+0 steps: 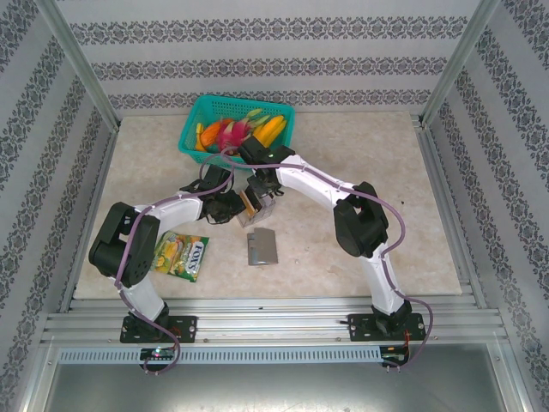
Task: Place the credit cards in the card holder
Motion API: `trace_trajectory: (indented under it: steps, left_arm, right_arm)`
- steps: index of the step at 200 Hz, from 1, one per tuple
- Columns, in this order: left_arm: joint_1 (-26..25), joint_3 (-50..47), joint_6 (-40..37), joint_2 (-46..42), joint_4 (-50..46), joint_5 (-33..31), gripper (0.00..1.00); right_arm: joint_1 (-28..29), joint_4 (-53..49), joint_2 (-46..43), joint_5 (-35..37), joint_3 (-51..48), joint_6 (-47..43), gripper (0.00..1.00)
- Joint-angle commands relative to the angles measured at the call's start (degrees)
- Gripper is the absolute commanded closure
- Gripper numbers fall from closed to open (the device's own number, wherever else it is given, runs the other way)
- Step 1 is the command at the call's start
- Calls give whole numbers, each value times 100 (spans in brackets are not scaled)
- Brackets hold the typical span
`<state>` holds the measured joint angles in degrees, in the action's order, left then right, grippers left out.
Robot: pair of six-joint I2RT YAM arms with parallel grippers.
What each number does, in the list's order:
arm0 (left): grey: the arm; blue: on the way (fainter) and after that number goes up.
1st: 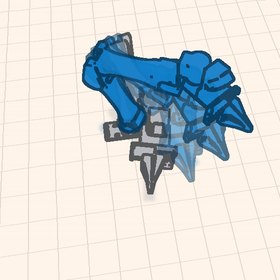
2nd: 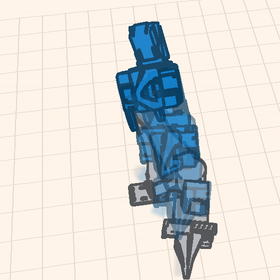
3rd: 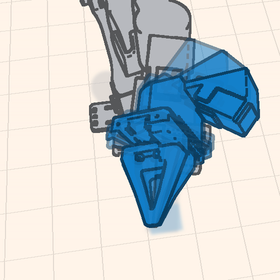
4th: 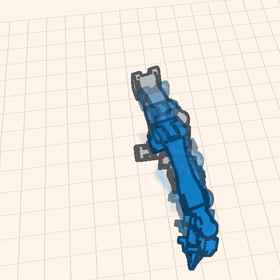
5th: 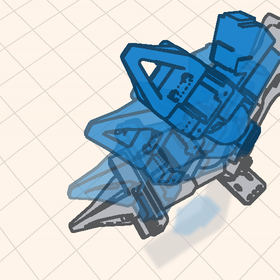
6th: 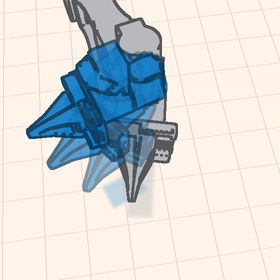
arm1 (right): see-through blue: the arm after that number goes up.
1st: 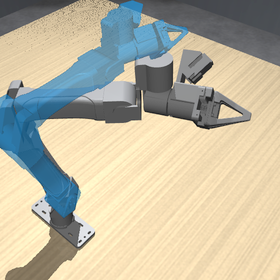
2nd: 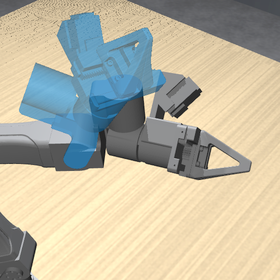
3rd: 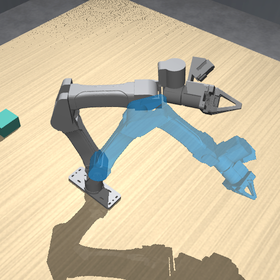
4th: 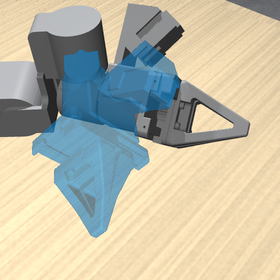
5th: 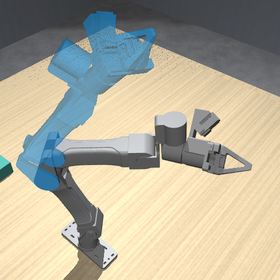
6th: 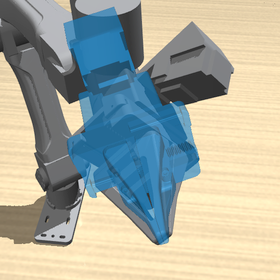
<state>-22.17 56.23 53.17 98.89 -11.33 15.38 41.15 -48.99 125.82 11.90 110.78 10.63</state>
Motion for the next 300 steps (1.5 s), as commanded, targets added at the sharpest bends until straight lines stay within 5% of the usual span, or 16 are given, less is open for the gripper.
trace_trajectory:
  steps: [1,173,236,267,300]
  left_arm:
    - [-119,-193,36,328,-395,63,78]
    - [-120,-195,16,211,-422,47,78]
    - [-124,-151,-19,45,-343,134,75]
    - [-121,-167,-43,-142,-294,146,73]
    - [-121,-208,-53,-449,-392,43,71]
  right_arm:
    - [42,-223,-234,-100,155,24,92]
    - [73,-251,-726,-379,75,1394,100]
    - [400,-188,-1431,828,-402,2390,100]
    - [461,6,-1803,870,-809,2917,100]
    - [531,-571,-2061,1591,-767,4089,100]
